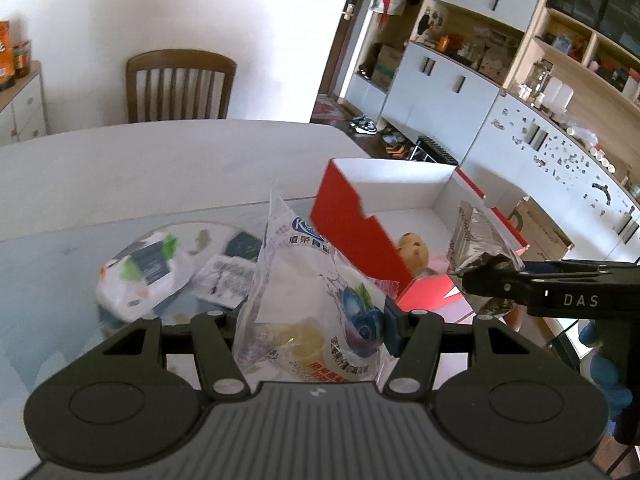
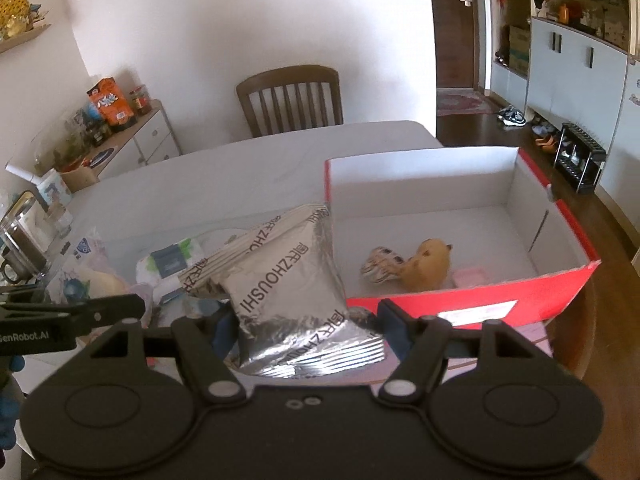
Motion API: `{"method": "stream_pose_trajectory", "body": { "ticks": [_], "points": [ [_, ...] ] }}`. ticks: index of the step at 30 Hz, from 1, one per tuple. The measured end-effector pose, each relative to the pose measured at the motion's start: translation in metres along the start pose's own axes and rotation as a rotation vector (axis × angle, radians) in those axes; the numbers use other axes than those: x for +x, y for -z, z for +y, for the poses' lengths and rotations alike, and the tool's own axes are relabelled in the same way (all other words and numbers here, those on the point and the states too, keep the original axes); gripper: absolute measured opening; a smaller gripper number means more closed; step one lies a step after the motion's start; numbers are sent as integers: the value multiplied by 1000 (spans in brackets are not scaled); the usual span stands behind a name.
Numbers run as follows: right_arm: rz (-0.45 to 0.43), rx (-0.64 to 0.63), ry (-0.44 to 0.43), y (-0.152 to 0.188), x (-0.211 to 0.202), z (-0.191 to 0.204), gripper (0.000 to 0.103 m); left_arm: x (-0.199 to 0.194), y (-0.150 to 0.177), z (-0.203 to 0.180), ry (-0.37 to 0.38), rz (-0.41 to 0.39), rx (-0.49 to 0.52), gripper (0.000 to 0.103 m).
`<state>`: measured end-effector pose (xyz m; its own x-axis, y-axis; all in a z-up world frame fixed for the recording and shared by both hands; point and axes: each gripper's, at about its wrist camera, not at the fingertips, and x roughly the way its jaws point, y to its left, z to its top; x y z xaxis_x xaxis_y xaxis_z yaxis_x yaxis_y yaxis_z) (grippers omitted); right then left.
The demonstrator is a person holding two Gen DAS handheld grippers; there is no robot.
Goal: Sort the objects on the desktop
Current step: 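Lift and carry the snack bag and silver packet over the red box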
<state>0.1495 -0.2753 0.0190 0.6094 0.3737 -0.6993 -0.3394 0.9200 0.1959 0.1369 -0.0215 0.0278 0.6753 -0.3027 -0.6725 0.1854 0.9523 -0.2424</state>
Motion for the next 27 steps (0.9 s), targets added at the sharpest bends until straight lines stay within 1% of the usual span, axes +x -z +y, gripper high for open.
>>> {"method": "stream_pose_trajectory", "body": {
  "ticks": [14,27],
  "points": [
    [-15,50,31,-10,0,-60,72,43,-26,-60,47,2,79,59],
    [-22,85,77,-12,-2,-102,72,83,-47,-105,106,23,163,59]
  ]
}}
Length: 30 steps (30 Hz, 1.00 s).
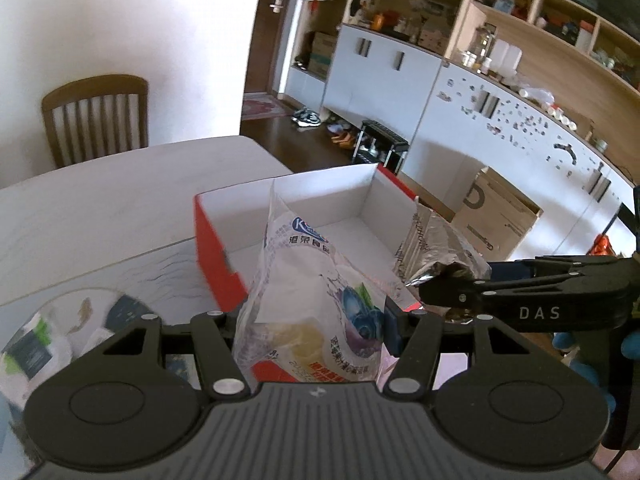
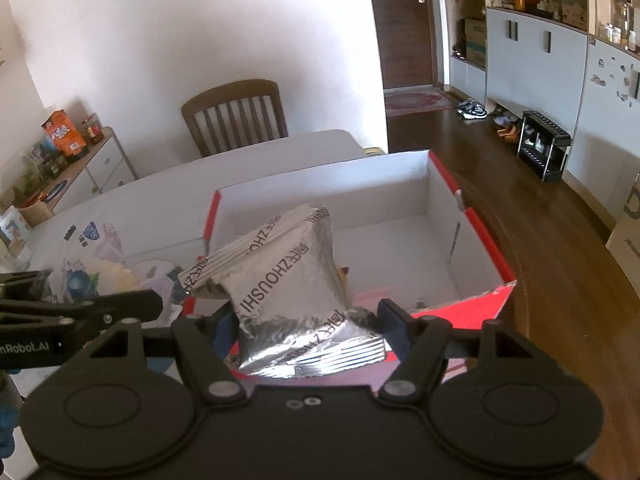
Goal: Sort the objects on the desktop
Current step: 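Lift and carry the snack bag and silver packet over the red box, then open both tools to drop the snack bag and silver packet into the box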
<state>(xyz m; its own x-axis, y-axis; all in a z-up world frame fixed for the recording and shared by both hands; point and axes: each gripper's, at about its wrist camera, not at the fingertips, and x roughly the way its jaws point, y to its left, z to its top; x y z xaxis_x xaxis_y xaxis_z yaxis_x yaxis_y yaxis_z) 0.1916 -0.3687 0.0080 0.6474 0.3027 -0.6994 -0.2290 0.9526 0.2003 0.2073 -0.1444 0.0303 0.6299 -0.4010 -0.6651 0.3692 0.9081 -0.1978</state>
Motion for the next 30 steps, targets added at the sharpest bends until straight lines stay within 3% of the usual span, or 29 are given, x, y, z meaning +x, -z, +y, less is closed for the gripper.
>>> {"method": "stream_pose_trajectory", "body": {
  "ticks": [13,30],
  "points": [
    [16,24,61,-15,25,-35,72,57,-21,-16,7,64,64,59],
    [114,-28,129,-30,102,-48,72,117,-35,-13,-25,158,111,59]
  ]
}}
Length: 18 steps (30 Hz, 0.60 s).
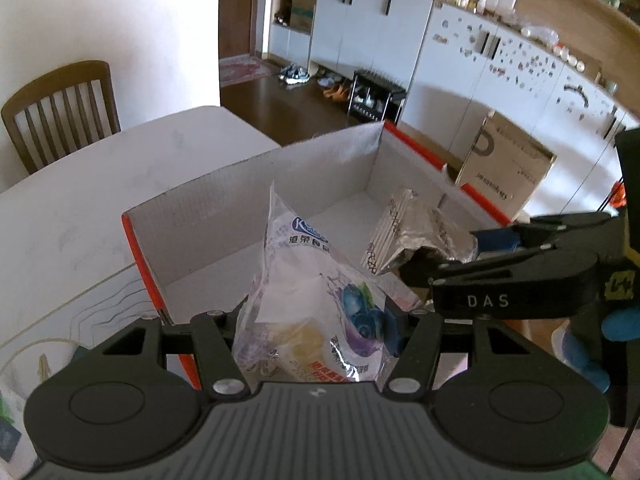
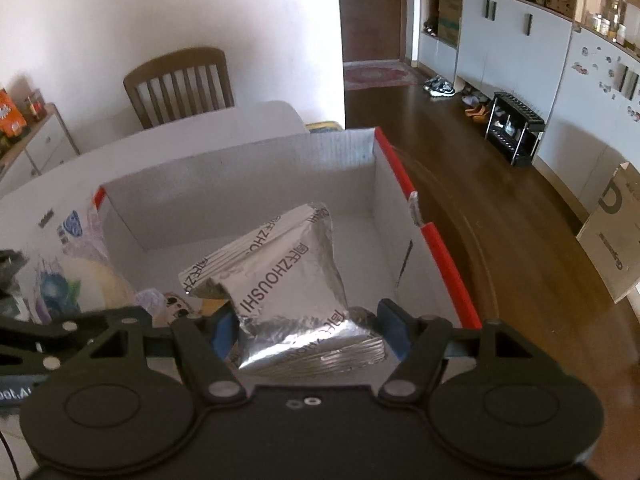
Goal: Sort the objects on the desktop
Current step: 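Open both tools to drop the snack bag and silver packet into the box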
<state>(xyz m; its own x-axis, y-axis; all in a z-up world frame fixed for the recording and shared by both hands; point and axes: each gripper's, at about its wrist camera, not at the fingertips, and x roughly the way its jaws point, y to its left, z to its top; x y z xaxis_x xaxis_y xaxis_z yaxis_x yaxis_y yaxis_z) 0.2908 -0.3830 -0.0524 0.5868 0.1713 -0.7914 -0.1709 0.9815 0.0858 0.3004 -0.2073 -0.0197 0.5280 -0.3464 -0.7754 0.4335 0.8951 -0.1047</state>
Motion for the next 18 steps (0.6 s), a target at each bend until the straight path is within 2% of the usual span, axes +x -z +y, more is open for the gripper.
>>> {"method": "stream_pose_trajectory", "body": {
  "ticks": [8,18],
  "points": [
    [58,-32,19,-7,30,6,72,28,1,5,-14,65,1,59],
    [110,-71,27,-4,46,14,72,38,3,2,-23,100,44,59]
  ]
}}
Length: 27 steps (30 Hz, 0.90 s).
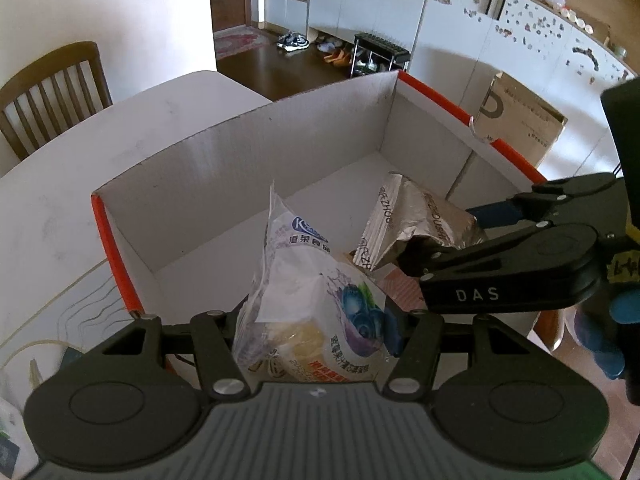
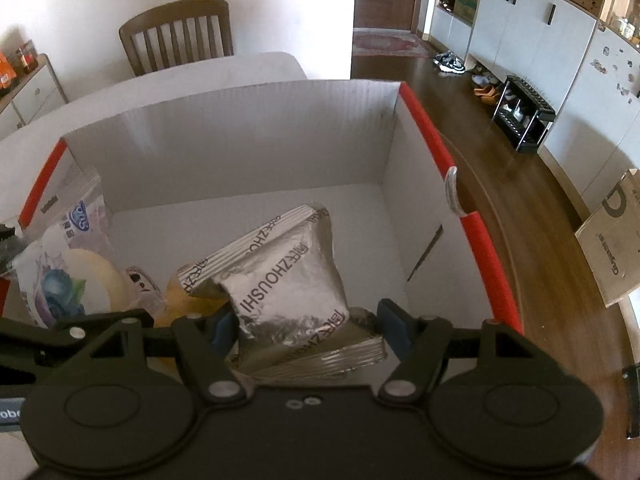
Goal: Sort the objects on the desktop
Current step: 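Open both tools to drop the snack bag and silver packet into the box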
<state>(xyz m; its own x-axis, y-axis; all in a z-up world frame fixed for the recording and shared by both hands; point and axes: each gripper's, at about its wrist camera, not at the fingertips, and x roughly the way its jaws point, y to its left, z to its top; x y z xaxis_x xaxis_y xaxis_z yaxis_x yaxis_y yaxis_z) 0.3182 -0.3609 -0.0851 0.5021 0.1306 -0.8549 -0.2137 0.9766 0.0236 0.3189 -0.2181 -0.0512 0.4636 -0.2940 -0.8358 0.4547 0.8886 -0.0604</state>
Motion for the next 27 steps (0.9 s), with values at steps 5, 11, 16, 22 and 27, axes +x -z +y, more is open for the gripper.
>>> {"method": "stream_pose_trajectory", "body": {
  "ticks": [5,11,16,22,27],
  "points": [
    [15,0,3,3,3,3,72,0,-1,-5,1,8,32,59],
    [23,5,5,5,1,5,72,0,-3,-12,-4,16,61,62],
    [21,9,-1,6,1,5,74,-5,-1,-13,2,-4,54,73],
    [-7,26,-23,8,-6,2,79,-13,0,-9,7,-29,36,74],
    [-30,46,-38,8,-16,-5,82,-24,6,-12,7,-61,23,74]
  ]
}}
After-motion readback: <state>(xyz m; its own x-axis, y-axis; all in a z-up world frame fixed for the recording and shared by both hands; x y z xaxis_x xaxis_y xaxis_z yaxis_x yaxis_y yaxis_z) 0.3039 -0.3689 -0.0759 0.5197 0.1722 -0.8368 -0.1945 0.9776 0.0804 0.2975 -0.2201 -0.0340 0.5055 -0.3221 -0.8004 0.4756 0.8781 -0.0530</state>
